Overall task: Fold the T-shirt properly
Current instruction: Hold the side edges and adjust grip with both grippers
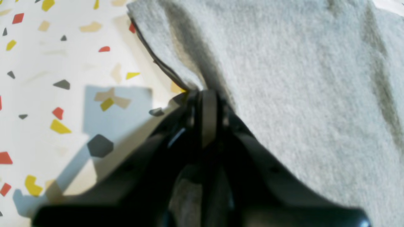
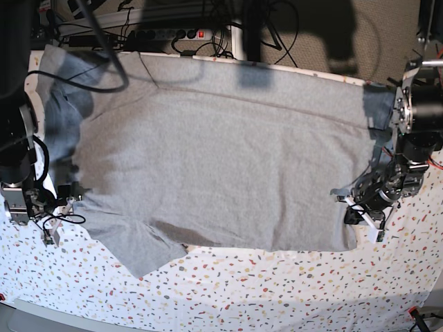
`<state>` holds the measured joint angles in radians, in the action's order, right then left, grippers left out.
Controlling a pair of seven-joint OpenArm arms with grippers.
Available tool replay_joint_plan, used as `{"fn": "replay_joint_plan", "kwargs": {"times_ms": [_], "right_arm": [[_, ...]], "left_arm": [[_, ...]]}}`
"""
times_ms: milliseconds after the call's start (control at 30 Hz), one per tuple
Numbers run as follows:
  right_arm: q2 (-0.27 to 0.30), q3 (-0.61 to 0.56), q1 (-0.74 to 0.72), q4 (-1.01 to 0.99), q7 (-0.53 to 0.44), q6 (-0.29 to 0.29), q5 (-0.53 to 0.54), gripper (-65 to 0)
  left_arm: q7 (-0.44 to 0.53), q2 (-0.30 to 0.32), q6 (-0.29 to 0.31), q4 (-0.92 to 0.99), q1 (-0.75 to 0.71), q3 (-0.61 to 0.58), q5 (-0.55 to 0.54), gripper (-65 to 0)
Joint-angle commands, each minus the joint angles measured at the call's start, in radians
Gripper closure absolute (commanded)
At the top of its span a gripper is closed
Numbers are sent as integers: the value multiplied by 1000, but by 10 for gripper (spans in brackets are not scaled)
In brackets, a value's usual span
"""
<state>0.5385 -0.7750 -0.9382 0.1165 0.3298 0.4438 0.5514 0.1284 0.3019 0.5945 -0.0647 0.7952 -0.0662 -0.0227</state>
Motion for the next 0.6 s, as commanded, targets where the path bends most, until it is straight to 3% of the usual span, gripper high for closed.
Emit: {"fn": "replay_joint_plan", "kwargs": {"times_ms": [0,467,567], "right_arm": [[19,2,-42,5,-19,6,5,-339],[26,3,43,5,-179,1,9,-343],[23,3,50,5,-183,0,9,-291]], "left_arm": [[8,9,4,-8,30,0,-4,0],[8,9,4,-8,30,0,-3,0],[8,9,4,-8,30,0,-4,0]]}}
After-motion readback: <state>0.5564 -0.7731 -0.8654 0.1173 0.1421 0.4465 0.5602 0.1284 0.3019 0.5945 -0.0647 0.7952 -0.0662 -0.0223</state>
